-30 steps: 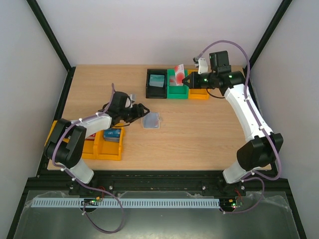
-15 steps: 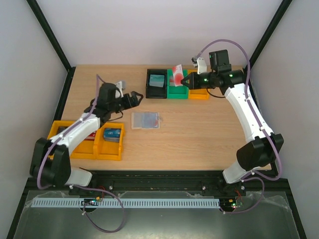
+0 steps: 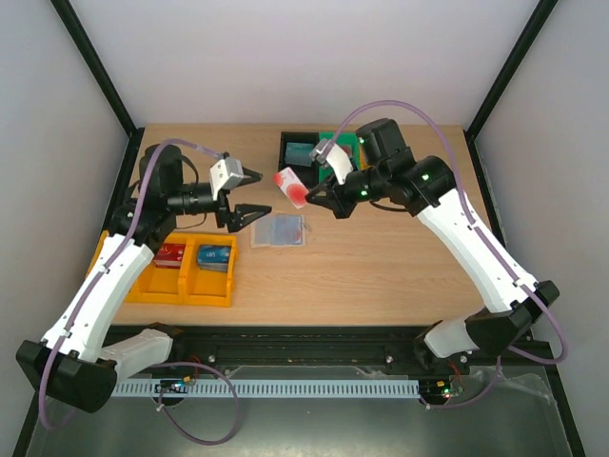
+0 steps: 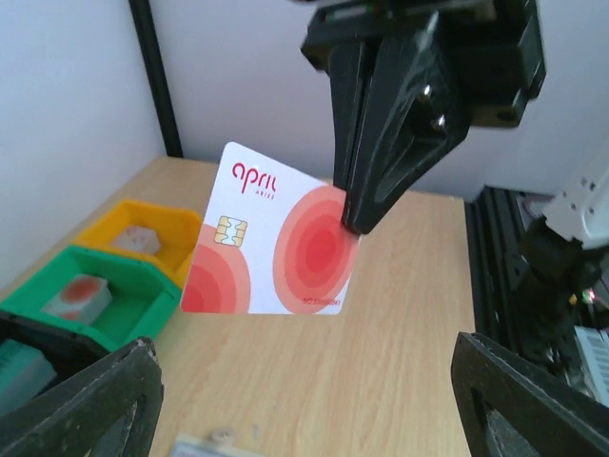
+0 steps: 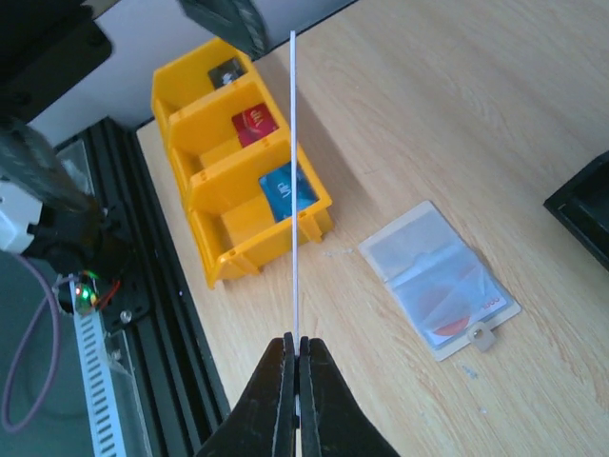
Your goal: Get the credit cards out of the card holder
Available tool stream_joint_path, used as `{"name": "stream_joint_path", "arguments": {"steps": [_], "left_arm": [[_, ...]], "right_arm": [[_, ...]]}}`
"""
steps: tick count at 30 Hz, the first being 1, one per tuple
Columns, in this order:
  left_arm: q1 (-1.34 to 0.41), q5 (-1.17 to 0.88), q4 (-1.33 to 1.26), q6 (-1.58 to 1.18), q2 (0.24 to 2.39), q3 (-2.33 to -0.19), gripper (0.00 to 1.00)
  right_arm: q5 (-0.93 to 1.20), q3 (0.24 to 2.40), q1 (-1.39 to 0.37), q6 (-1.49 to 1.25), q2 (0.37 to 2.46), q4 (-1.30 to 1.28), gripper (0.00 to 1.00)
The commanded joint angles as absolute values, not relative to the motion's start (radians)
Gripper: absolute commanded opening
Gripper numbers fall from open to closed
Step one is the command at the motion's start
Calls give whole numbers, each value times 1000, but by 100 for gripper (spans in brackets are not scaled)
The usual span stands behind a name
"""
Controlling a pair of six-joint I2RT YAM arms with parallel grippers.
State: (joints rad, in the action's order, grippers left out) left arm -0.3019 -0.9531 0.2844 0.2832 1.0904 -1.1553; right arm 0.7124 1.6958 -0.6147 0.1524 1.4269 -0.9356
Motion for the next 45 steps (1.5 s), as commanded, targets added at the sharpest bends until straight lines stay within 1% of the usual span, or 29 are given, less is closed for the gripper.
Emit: {"name": "stream_joint_path", "arguments": {"steps": [1, 4, 7, 10, 13, 18, 19, 22, 24, 26, 27, 28, 29, 30, 32, 33, 34, 36, 38, 40, 42, 45], "left_arm": [[-294, -1012, 492, 465, 1105, -1182, 84], [-293, -1006, 512, 482, 1118, -1203, 80], [-299, -1031, 521, 460, 1135, -1228, 71], [-330, -1033, 545, 464, 1142, -1237, 58], [-355, -1036, 564, 471, 1143, -1236, 42], [-365, -1051, 558, 450, 1138, -1236, 6], [-365, -1055, 551, 438, 1136, -1235, 3], [-365, -1080, 499, 369, 1124, -1223, 2], [-358, -1071, 337, 195, 1098, -1182, 2], [-339, -1032, 61, -57, 1053, -1105, 2], [-332, -999, -97, -195, 1027, -1058, 2], [-330, -956, -234, -313, 1003, -1022, 2], [-328, -920, -351, -399, 987, -993, 2], [-329, -894, -439, -479, 981, -977, 2], [-330, -837, -565, -627, 979, -969, 2], [-329, -784, -590, -673, 982, -975, 2], [-329, -745, -590, -709, 988, -991, 2], [-328, -662, -542, -773, 1003, -1037, 2], [-327, -577, -480, -851, 1021, -1084, 2], [-326, -515, -465, -953, 1043, -1114, 2], [-328, -491, -521, -1048, 1066, -1137, 2], [-334, -491, -598, -1128, 1103, -1196, 2]], "right_arm": [[639, 1698, -683, 216, 1425, -1005, 2], [629, 1709, -726, 222, 1429, -1022, 2], [620, 1712, -755, 222, 1431, -1031, 2], [615, 1718, -770, 219, 1432, -1031, 2], [619, 1727, -774, 219, 1437, -1032, 2], [627, 1734, -774, 231, 1433, -1020, 2], [625, 1736, -774, 233, 1433, -1017, 2], [595, 1745, -775, 234, 1426, -983, 2], [537, 1716, -768, 223, 1388, -901, 11], [527, 1604, -747, 127, 1305, -700, 38], [557, 1525, -734, 74, 1263, -568, 48], [597, 1456, -719, 11, 1221, -437, 57], [627, 1400, -707, -67, 1191, -305, 63], [648, 1344, -696, -167, 1171, -161, 66], [633, 1254, -690, -345, 1154, 81, 70], [601, 1233, -690, -397, 1151, 155, 70], [570, 1225, -690, -415, 1147, 195, 69], [509, 1229, -693, -347, 1128, 220, 67], [416, 1225, -695, -256, 1110, 247, 72], [331, 1278, -686, -295, 1134, 266, 73], [369, 1375, -668, -439, 1197, 277, 72], [504, 1422, -667, -688, 1278, 431, 72]]}}
